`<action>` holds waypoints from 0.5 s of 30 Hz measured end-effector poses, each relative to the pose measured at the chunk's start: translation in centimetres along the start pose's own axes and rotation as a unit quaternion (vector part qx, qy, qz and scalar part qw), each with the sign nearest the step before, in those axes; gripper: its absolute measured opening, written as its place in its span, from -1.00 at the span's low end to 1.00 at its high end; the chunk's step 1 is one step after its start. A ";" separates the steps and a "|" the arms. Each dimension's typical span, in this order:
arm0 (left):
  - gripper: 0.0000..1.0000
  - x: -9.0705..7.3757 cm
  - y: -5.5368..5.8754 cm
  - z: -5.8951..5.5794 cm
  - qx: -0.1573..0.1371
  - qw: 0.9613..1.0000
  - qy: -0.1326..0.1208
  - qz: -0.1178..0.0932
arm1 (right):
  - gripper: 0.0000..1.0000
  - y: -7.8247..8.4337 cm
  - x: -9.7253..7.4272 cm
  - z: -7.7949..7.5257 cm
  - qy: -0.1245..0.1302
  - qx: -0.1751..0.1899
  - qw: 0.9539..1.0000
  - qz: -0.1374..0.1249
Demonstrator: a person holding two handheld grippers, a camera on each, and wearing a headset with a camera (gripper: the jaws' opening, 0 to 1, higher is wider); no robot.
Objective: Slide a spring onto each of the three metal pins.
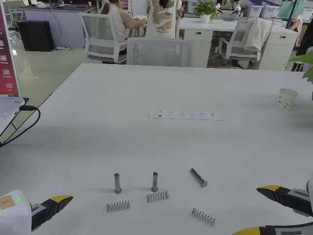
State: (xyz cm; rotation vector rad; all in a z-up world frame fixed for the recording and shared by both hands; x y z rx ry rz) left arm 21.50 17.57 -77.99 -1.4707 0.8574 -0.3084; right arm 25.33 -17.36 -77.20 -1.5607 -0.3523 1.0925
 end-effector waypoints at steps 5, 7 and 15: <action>0.90 0.0 -0.1 0.0 0.000 1.000 -0.001 -0.001 | 0.67 0.0 0.0 -0.1 0.000 0.000 1.000 0.000; 0.90 0.0 0.0 0.0 0.000 1.000 -0.003 -0.001 | 0.66 0.0 0.0 -0.1 0.000 0.001 1.000 -0.002; 0.90 -0.1 -0.2 -0.1 0.000 1.000 -0.006 -0.003 | 0.66 -0.1 0.0 -0.1 0.001 0.003 1.000 -0.006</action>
Point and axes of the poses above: the centre of the closed fingertips' face, and the gripper's own axes: x roughly forward along the fingers, z roughly to its left, y roughly out of its underside, the point moved 5 cm from there along -x, roughly backward along the fingers, and after that the axes turned 6 degrees about -z, right-handed, at the moved point
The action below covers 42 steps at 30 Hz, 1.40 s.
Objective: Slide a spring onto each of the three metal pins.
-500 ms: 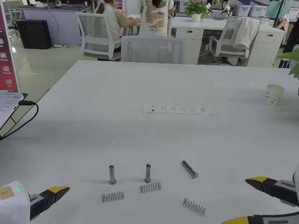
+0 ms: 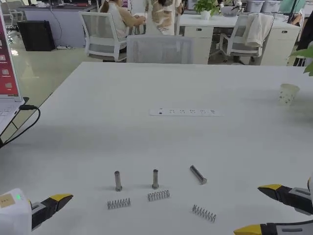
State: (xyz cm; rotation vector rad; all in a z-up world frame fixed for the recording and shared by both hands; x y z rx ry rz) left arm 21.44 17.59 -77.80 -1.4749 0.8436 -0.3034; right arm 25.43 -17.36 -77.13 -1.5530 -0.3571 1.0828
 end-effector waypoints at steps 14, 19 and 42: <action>0.90 0.3 -0.2 -0.3 0.002 1.000 0.002 -0.001 | 0.64 0.4 -0.4 0.0 0.006 0.007 1.000 0.001; 0.90 0.4 0.1 -0.2 -0.002 1.000 0.001 -0.003 | 0.64 0.3 -0.5 -0.1 0.006 0.007 1.000 0.002; 0.89 0.5 0.2 0.2 -0.005 1.000 -0.003 -0.004 | 0.62 0.1 0.0 -0.4 0.005 0.007 1.000 0.006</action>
Point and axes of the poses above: the centre of the closed fingertips' face, and the gripper's own axes: x roughly forward along the fingers, z roughly to its left, y roughly out of its underside, the point moved 5 cm from there along -x, roughly backward along the fingers, and after that the axes turned 6 degrees about -z, right-handed, at the moved point
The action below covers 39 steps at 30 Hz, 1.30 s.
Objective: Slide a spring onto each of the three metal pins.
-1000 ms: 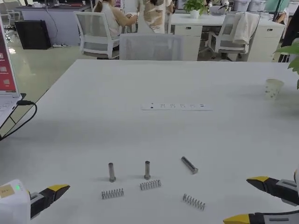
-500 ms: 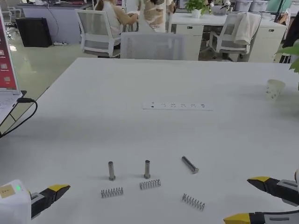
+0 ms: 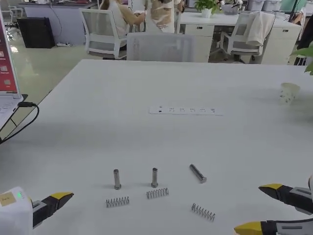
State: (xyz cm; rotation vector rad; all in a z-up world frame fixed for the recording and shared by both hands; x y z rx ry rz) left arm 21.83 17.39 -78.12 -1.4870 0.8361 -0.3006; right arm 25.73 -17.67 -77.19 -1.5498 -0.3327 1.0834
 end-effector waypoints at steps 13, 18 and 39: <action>0.89 -0.1 0.2 0.0 -0.003 1.000 -0.001 -0.001 | 0.61 -0.1 0.1 -0.1 -0.003 -0.004 1.000 0.009; 0.89 -0.1 0.1 0.0 -0.003 1.000 -0.001 -0.001 | 0.61 -0.2 0.1 -0.2 -0.003 -0.006 1.000 0.010; 0.88 -0.4 0.1 -0.3 -0.008 1.000 -0.009 -0.007 | 0.57 -1.5 1.5 -0.7 -0.013 -0.016 1.000 0.012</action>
Point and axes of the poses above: the centre of the closed fingertips' face, and the gripper's own axes: x roughly forward along the fingers, z roughly to its left, y roughly out of its underside, the point moved 5 cm from there along -x, roughly backward along the fingers, and after that the axes turned 6 degrees about -z, right-handed, at the moved point
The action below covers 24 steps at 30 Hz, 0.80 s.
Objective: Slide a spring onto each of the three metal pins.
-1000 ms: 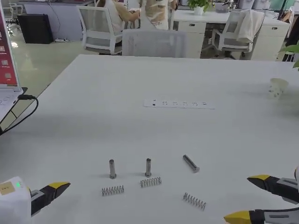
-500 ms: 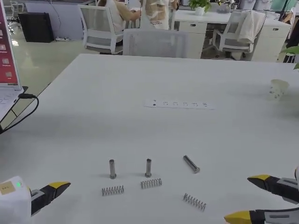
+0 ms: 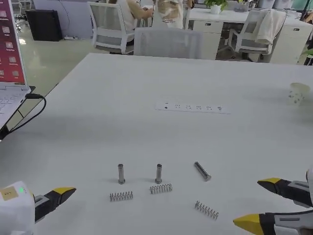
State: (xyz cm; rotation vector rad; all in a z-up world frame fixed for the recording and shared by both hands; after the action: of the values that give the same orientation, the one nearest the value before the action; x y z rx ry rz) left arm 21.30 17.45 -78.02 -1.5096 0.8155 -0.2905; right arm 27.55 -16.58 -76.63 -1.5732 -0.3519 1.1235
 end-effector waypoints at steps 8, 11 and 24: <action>0.88 0.0 -0.2 0.0 0.002 1.000 -0.001 -0.002 | 0.53 -1.0 1.0 -0.7 0.000 -0.007 1.000 0.001; 0.88 0.0 -0.4 0.0 0.002 1.000 -0.002 -0.004 | 0.50 -1.5 1.5 -1.2 0.000 -0.010 1.000 0.002; 0.87 -0.2 -0.4 0.0 0.001 1.000 -0.009 -0.008 | 0.37 -3.4 4.2 -2.5 -0.005 -0.029 1.000 0.010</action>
State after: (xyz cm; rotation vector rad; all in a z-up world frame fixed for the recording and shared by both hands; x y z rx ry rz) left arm 21.35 17.54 -77.56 -1.5152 0.7890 -0.2892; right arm 32.79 -13.83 -75.79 -1.6260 -0.3798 1.1470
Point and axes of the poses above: the centre of the closed fingertips' face, and the gripper's own axes: x roughly forward along the fingers, z roughly to its left, y roughly out of its underside, the point moved 5 cm from there along -x, roughly backward along the fingers, and after that the axes turned 6 degrees about -z, right-handed, at the moved point
